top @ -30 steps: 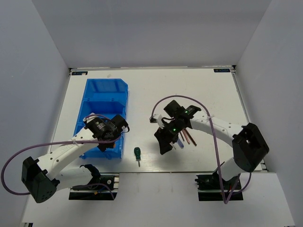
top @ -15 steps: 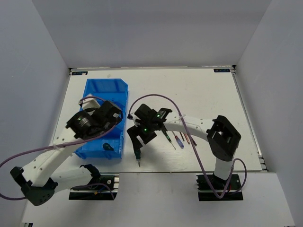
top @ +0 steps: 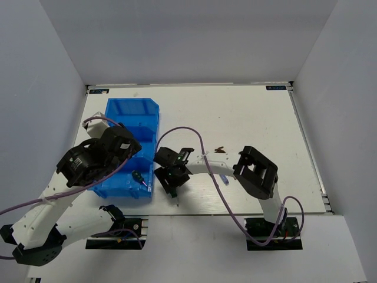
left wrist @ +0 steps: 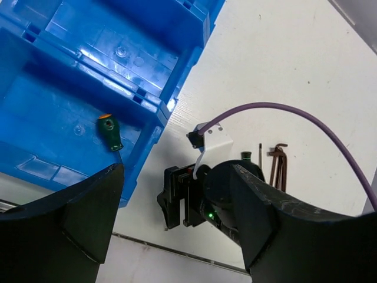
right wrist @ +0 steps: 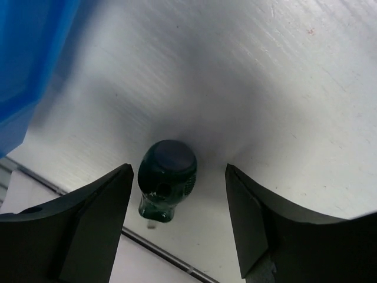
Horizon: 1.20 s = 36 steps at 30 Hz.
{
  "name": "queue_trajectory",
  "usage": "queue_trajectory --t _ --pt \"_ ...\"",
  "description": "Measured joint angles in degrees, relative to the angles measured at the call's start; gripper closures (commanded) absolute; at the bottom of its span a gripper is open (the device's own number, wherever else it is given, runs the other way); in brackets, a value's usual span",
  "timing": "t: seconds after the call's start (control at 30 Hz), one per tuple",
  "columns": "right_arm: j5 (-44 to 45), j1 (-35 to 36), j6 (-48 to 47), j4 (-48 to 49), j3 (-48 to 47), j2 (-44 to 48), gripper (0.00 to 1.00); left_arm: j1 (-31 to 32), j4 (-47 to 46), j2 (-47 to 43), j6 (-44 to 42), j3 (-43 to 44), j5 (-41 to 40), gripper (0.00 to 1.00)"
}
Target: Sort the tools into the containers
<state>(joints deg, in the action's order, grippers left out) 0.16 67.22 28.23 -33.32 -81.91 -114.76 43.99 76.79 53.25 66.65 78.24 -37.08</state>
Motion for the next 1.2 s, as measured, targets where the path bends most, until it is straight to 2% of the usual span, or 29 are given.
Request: queue_trajectory --t 0.1,0.23,0.27,0.5,0.63,0.83,0.93,1.07,1.2 --pt "2.9 1.0 0.5 -0.6 -1.2 -0.9 0.39 0.0 0.0 1.6 -0.9 0.9 0.0 0.17" --pt "7.5 3.1 0.8 -1.8 -3.7 -2.8 0.57 0.0 0.0 2.7 -2.1 2.0 0.1 0.17" --pt "8.6 3.6 0.7 -1.9 -4.2 -3.2 0.66 0.0 0.0 2.8 -2.3 2.3 0.1 0.17" --pt "11.3 4.2 -0.4 -2.0 -3.9 -2.9 1.00 0.0 0.0 2.4 -2.9 2.8 0.3 0.17" --pt "7.8 1.3 -3.4 -3.2 -1.9 -0.5 1.00 0.0 -0.5 1.5 -4.0 2.3 0.9 0.20" --pt "-4.8 -3.5 -11.1 -1.3 -3.6 5.7 1.00 0.0 -3.5 0.8 -7.0 1.7 2.3 0.21" --pt "-12.8 -3.8 -15.4 -0.5 -9.9 4.8 1.00 0.0 -6.3 0.2 -9.2 1.3 3.4 0.23" --pt "-22.7 -3.4 -19.9 1.3 -22.5 -1.3 1.00 0.0 -9.8 -0.8 -12.9 1.1 5.0 0.23" --pt "-27.8 -3.2 -22.1 3.9 -28.8 -6.8 1.00 0.0 -11.8 -2.0 -15.4 1.0 6.4 0.23"
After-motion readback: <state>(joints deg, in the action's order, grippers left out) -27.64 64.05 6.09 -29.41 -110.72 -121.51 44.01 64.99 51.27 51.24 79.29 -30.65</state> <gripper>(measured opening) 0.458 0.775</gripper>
